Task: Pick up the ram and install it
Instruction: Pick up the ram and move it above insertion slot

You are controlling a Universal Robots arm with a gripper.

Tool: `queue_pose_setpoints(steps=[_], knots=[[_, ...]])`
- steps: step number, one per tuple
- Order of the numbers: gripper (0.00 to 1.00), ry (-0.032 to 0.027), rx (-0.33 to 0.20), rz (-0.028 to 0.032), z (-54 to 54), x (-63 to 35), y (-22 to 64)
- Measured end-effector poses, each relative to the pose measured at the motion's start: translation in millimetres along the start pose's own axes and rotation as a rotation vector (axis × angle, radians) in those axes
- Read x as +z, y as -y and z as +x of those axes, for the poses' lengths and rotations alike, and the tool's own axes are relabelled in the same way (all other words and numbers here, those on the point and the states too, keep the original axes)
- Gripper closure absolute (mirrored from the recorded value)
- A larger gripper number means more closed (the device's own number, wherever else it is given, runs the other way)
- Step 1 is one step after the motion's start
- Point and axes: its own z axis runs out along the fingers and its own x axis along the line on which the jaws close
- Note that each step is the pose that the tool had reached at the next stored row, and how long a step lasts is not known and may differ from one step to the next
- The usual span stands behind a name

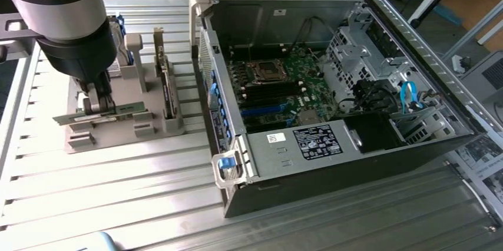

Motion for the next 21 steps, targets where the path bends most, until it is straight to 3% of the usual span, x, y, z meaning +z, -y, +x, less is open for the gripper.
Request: queue_pose_setpoints(steps=[21], knots=[[0.87, 0.0, 0.0, 0.0, 0.0, -7.0, -0.2]])
